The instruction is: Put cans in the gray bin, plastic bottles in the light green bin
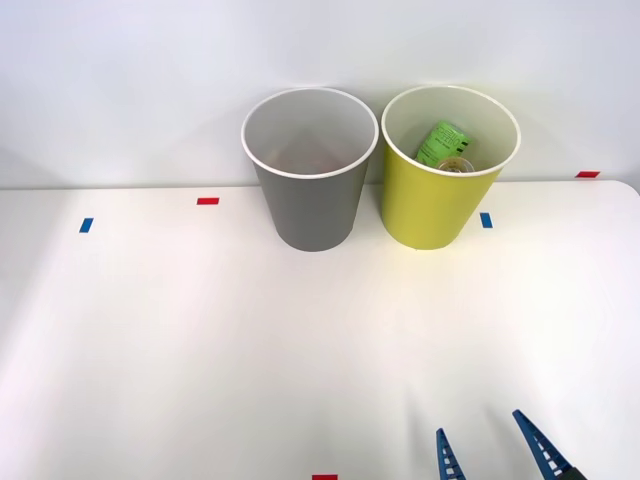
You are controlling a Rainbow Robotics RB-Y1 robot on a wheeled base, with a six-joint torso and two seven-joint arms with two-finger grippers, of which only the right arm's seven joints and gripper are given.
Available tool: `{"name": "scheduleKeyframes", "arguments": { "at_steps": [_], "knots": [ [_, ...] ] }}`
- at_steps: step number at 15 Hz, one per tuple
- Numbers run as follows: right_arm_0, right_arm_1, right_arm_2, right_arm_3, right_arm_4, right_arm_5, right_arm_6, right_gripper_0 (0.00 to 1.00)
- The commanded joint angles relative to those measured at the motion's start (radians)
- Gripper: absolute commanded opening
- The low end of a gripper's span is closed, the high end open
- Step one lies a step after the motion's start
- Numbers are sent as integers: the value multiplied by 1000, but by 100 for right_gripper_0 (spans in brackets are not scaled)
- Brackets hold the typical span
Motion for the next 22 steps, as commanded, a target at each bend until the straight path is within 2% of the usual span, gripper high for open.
{"name": "scheduleKeyframes", "arguments": {
  "at_steps": [1, 3, 22],
  "knots": [
    [15, 27, -3, 1, 2, 0, 117, 100],
    [27, 43, -3, -1, -4, 0, 160, 100],
    [27, 43, -6, -1, -4, 0, 160, 100]
  ]
}}
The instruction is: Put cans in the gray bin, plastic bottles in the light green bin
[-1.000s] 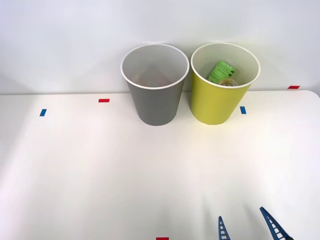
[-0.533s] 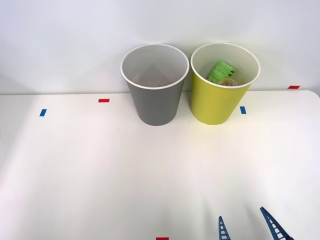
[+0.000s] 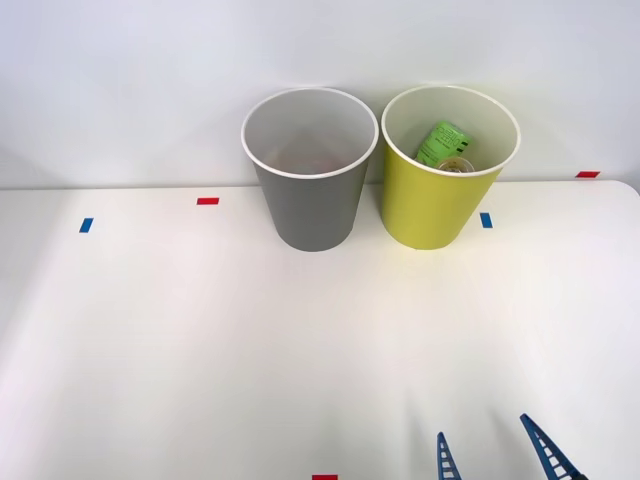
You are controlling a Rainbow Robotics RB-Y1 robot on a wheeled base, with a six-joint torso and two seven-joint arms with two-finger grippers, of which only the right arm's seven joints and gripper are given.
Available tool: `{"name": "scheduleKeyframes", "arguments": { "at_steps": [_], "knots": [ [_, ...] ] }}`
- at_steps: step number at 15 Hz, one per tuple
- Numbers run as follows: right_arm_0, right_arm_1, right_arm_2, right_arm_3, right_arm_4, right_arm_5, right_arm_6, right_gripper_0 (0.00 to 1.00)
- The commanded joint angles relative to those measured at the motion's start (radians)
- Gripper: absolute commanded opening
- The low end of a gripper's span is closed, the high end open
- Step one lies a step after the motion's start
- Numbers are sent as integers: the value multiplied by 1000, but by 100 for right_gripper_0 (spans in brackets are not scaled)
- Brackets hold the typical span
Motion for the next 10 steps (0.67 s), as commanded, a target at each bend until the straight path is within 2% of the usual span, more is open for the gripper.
{"name": "scheduleKeyframes", "arguments": {
  "at_steps": [1, 10],
  "knots": [
    [0, 0, 0, 0, 0, 0, 0, 100],
    [0, 0, 0, 0, 0, 0, 0, 100]
  ]
}}
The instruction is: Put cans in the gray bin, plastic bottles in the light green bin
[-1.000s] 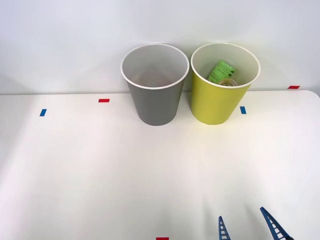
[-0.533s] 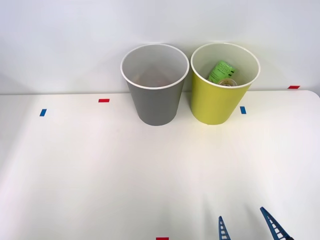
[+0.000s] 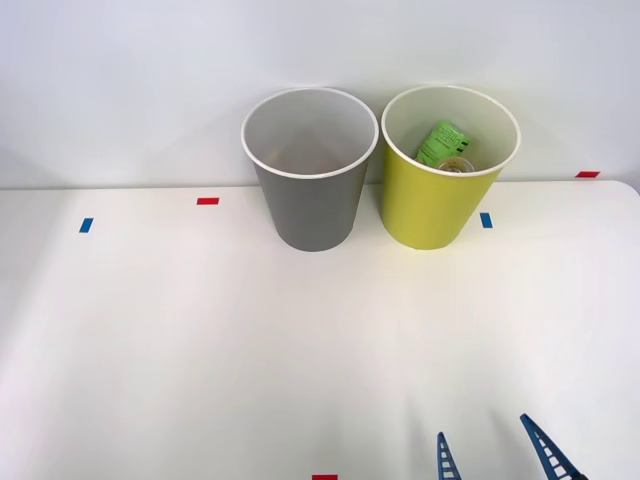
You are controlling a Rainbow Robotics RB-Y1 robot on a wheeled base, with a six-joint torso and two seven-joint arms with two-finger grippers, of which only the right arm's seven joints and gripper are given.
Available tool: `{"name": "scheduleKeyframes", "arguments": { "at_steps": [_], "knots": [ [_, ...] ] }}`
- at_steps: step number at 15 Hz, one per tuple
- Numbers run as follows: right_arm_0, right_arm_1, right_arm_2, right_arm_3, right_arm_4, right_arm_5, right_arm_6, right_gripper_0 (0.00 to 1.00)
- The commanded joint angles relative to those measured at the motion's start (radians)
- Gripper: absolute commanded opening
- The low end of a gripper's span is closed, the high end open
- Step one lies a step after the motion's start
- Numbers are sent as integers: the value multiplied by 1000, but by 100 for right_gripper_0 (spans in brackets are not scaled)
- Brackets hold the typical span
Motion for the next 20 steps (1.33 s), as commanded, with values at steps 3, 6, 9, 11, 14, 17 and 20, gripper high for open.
{"name": "scheduleKeyframes", "arguments": {
  "at_steps": [3, 6, 9, 11, 14, 17, 20],
  "knots": [
    [0, 0, 0, 0, 0, 0, 0, 100],
    [0, 0, 0, 0, 0, 0, 0, 100],
    [0, 0, 0, 0, 0, 0, 0, 100],
    [0, 0, 0, 0, 0, 0, 0, 100],
    [0, 0, 0, 0, 0, 0, 0, 100],
    [0, 0, 0, 0, 0, 0, 0, 100],
    [0, 0, 0, 0, 0, 0, 0, 100]
  ]
}}
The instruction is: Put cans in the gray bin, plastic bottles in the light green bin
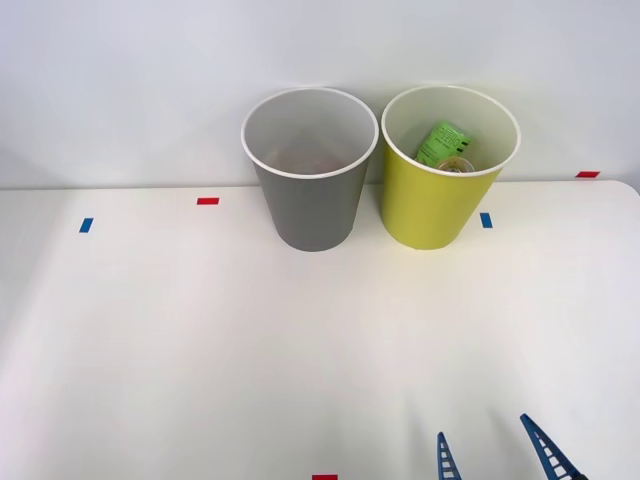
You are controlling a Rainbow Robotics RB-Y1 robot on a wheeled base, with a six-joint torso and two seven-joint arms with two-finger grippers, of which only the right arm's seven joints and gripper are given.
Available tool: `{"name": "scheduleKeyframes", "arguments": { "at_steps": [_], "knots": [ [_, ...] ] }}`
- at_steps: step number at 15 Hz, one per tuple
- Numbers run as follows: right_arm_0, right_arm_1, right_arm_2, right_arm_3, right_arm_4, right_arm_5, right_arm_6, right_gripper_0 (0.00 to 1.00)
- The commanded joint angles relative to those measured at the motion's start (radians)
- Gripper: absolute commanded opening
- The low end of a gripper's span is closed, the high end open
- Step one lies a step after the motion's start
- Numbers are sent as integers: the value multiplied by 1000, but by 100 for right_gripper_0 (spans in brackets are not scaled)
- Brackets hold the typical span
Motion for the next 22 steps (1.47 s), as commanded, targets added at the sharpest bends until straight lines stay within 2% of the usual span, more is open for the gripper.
{"name": "scheduleKeyframes", "arguments": {
  "at_steps": [1, 22],
  "knots": [
    [0, 0, 0, 0, 0, 0, 0, 100],
    [0, 0, 0, 0, 0, 0, 0, 100]
  ]
}}
